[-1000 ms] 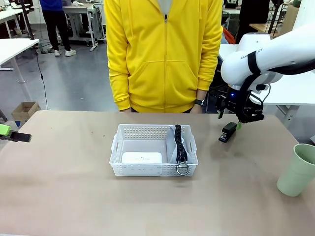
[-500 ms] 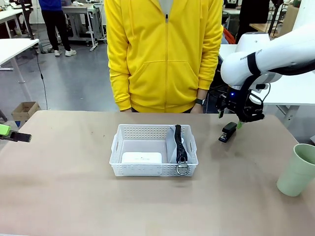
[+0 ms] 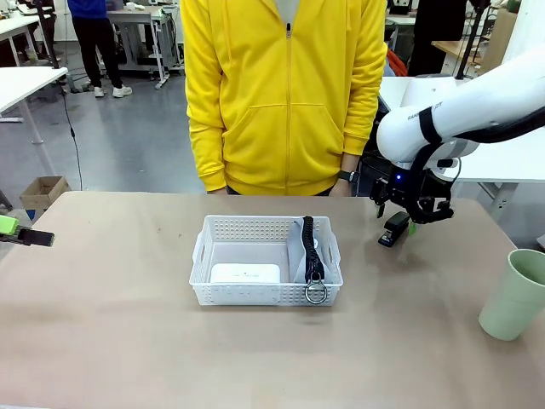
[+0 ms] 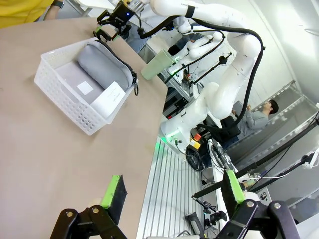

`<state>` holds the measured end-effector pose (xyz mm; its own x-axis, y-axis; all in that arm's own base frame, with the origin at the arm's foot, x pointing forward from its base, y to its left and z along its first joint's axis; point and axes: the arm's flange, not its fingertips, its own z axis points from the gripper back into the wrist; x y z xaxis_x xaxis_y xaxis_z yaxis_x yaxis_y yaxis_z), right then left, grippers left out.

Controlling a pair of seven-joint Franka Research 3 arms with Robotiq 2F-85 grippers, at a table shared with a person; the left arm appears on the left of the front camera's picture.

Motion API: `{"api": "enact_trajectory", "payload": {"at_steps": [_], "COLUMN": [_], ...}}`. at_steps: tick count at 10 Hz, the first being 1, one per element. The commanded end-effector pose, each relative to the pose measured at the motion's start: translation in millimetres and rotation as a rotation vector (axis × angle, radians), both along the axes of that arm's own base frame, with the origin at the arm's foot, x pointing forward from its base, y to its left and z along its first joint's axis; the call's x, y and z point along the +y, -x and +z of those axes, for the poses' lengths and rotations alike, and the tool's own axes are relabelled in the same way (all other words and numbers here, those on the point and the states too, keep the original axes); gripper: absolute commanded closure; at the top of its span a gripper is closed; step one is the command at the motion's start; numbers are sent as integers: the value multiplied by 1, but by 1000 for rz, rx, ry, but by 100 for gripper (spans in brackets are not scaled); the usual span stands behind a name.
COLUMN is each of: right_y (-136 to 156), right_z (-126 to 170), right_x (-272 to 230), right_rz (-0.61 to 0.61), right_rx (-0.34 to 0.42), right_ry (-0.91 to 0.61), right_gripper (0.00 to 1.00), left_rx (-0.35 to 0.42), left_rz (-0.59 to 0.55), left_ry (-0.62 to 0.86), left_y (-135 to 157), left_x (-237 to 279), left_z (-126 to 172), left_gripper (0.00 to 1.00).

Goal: Efficiently arrange items inside the basket to fit them all.
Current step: Pick up the Stapler and place it inside the Organizing basket.

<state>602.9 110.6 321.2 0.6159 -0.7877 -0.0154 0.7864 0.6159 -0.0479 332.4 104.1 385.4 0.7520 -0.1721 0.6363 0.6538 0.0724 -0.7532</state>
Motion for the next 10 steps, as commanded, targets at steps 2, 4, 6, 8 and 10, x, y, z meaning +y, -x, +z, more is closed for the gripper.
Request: {"api": "enact_trajectory", "payload": {"at_steps": [2, 4, 6, 8, 10], "right_y": [-12, -13, -14, -15, -15], "right_z": [-17, -18, -18, -20, -20], "right_x": [-6, -8, -9, -7, -8], "right_rz": [26, 19, 31, 37, 43], "right_rx": [-2, -21, -33, -40, -22], "right_ry": [10, 21, 20, 60, 54], "right_gripper": [0, 0, 0, 57, 100], "left_rx": [-7, -7, -7, -7, -7], "left_rz": [-13, -13, -13, -13, -13], "left_ry": [5, 5, 5, 5, 5], "left_y": [3, 3, 3, 3, 3], "left_x": [2, 2, 2, 2, 2], "left_z": [3, 3, 3, 3, 3], "left_gripper": [0, 0, 0, 0, 0]}}
